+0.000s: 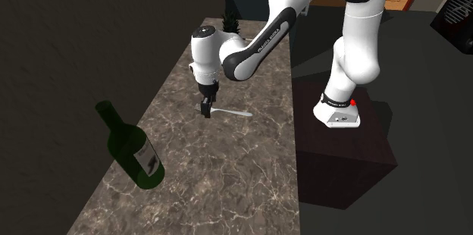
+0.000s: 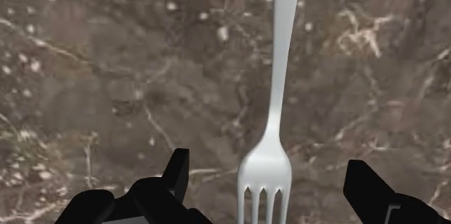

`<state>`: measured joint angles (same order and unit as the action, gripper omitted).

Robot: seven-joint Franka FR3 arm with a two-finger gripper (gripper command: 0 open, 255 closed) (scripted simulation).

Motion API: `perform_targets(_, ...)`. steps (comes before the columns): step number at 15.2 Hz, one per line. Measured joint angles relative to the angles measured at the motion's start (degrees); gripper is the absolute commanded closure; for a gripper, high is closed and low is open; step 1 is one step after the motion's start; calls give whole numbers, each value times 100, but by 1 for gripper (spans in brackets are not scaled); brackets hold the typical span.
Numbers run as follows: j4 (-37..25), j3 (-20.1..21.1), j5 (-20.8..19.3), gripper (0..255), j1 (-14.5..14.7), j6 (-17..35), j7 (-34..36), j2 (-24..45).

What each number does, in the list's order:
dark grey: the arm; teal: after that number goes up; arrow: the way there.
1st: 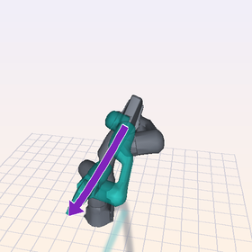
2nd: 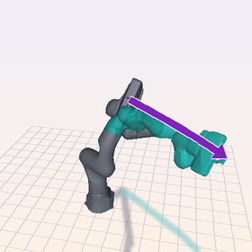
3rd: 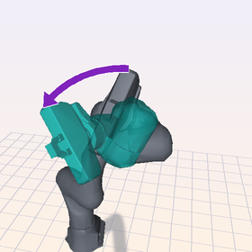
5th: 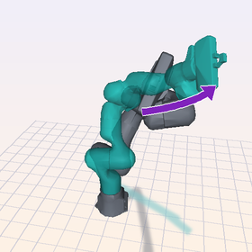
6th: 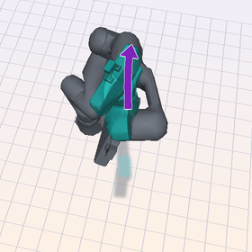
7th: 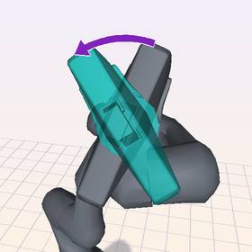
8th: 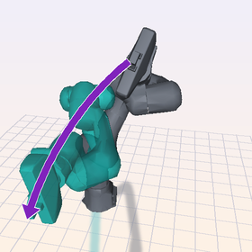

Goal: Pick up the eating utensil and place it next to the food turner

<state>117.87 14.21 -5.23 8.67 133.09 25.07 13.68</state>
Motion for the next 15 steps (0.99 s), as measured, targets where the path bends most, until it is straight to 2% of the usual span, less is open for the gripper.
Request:
perform_targets(2,0,0,-1,0,0,2,0,1)
perform_targets(3,0,0,-1,255,0,2,0,1)
perform_targets(15,-24,0,23,255,-11,-84,-19,-77)
